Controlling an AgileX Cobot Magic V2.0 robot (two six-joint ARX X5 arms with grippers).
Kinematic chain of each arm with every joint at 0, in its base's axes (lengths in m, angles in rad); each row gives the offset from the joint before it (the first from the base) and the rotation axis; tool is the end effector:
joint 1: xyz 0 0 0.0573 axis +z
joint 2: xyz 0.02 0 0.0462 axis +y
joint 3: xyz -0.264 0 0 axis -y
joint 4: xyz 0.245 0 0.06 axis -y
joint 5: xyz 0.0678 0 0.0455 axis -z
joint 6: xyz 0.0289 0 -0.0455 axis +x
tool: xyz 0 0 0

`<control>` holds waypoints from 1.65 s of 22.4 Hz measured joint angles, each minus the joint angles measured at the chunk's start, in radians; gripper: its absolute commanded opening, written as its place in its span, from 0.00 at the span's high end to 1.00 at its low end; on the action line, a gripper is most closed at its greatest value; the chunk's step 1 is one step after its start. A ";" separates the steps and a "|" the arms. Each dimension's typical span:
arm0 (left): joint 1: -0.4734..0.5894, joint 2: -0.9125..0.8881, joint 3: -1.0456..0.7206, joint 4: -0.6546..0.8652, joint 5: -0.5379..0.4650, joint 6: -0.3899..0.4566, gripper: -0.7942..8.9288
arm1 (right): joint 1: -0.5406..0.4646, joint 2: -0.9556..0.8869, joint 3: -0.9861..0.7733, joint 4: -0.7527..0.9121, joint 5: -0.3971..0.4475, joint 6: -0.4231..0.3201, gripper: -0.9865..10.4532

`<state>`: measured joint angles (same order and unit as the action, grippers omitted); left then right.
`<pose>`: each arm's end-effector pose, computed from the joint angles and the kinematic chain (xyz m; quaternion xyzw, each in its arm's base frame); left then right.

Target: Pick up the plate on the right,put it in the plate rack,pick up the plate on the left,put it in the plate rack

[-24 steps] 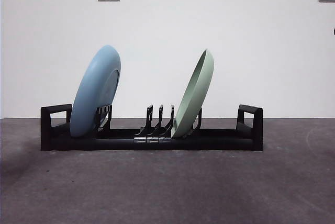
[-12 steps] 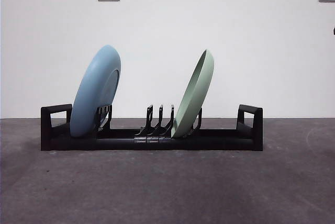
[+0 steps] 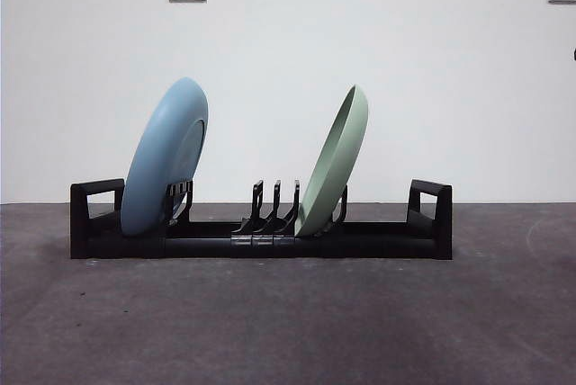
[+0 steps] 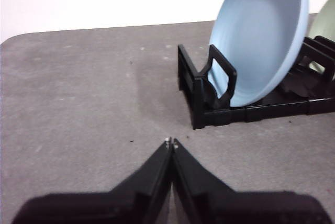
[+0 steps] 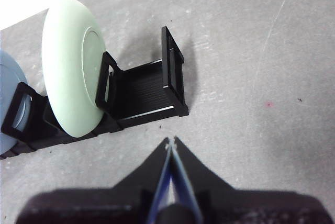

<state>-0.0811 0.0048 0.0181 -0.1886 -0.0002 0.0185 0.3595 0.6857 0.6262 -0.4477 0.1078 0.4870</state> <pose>0.0951 -0.0077 0.1512 0.0128 0.0871 -0.0411 0.9953 0.1398 0.0492 0.2691 0.1752 0.2662 0.0591 0.9460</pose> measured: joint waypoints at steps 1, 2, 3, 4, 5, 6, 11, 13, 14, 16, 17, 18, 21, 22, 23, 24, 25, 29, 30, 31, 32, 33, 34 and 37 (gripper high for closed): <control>0.001 0.000 0.000 0.000 0.000 0.000 0.92 | 0.000 0.000 0.000 0.000 0.000 0.000 0.91; 0.001 0.000 0.000 0.000 0.000 0.000 0.92 | 0.000 0.000 0.000 0.000 0.000 0.000 0.91; 0.001 0.000 0.000 0.000 0.000 0.000 0.92 | 0.000 0.000 0.000 0.000 0.000 0.000 0.91; 0.001 0.000 0.000 0.000 0.000 0.000 0.92 | 0.000 0.000 0.000 0.000 0.000 0.000 0.91; 0.001 0.000 0.000 0.000 0.000 0.000 0.92 | 0.000 0.000 0.000 0.000 0.000 0.000 0.91; 0.001 0.000 0.000 0.000 0.000 0.000 0.92 | 0.000 0.000 0.000 0.000 0.000 0.000 0.91; 0.001 0.000 0.000 0.000 0.000 0.000 0.92 | 0.000 0.000 0.000 0.000 0.000 0.000 0.91; 0.001 0.000 0.000 0.000 0.000 0.000 0.92 | 0.000 0.000 0.000 0.000 0.000 0.000 0.91; 0.001 0.000 0.000 0.000 0.000 0.000 0.92 | 0.000 0.000 0.000 0.000 0.000 0.000 0.91; 0.001 0.000 0.000 0.000 0.000 0.000 0.92 | 0.000 0.000 0.000 0.000 0.000 0.000 0.91; 0.001 0.000 0.000 0.000 0.000 0.000 0.92 | 0.000 0.000 0.000 0.000 0.000 0.000 0.91; 0.001 0.000 0.000 0.000 0.000 0.000 0.92 | 0.000 0.000 0.000 0.000 0.000 0.000 0.91; 0.001 0.000 0.000 0.000 0.000 0.000 0.92 | -0.005 -0.043 0.000 -0.002 0.058 -0.061 0.91; 0.001 0.000 0.000 0.000 0.000 0.000 0.92 | -0.007 -0.077 0.000 -0.001 0.077 -0.103 0.91; 0.001 0.000 0.000 0.000 0.000 0.000 0.92 | -0.015 -0.105 -0.003 0.005 0.076 -0.146 0.91; 0.001 0.000 0.000 0.000 0.000 0.000 0.92 | -0.033 -0.141 -0.018 0.021 0.075 -0.205 0.91; 0.001 0.000 0.000 0.000 0.000 0.000 0.92 | -0.057 -0.175 -0.039 0.031 0.074 -0.257 0.91; 0.001 0.000 0.000 0.000 0.000 0.000 0.92 | -0.200 -0.346 -0.198 0.145 -0.060 -0.356 0.91; 0.001 0.000 0.000 0.000 0.000 0.000 0.92 | -0.230 -0.396 -0.247 0.188 -0.097 -0.372 0.91; 0.001 0.000 0.000 0.000 0.000 0.000 0.92 | -0.254 -0.444 -0.294 0.226 -0.124 -0.383 0.91; 0.001 0.000 0.000 0.000 0.000 0.000 0.92 | -0.265 -0.481 -0.339 0.248 -0.143 -0.390 0.91; 0.001 0.000 0.000 0.000 0.000 0.000 0.92 | -0.266 -0.503 -0.370 0.253 -0.153 -0.394 0.91; 0.001 0.000 0.000 0.000 0.000 0.000 0.92 | -0.266 -0.522 -0.397 0.253 -0.159 -0.396 0.91; 0.001 0.000 0.000 0.000 0.000 0.000 0.92 | -0.266 -0.582 -0.478 0.243 -0.161 -0.398 0.91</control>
<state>-0.0803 0.0048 0.0185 -0.1890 -0.0002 0.0185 0.0933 0.1036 0.1482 -0.2047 -0.0528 0.0887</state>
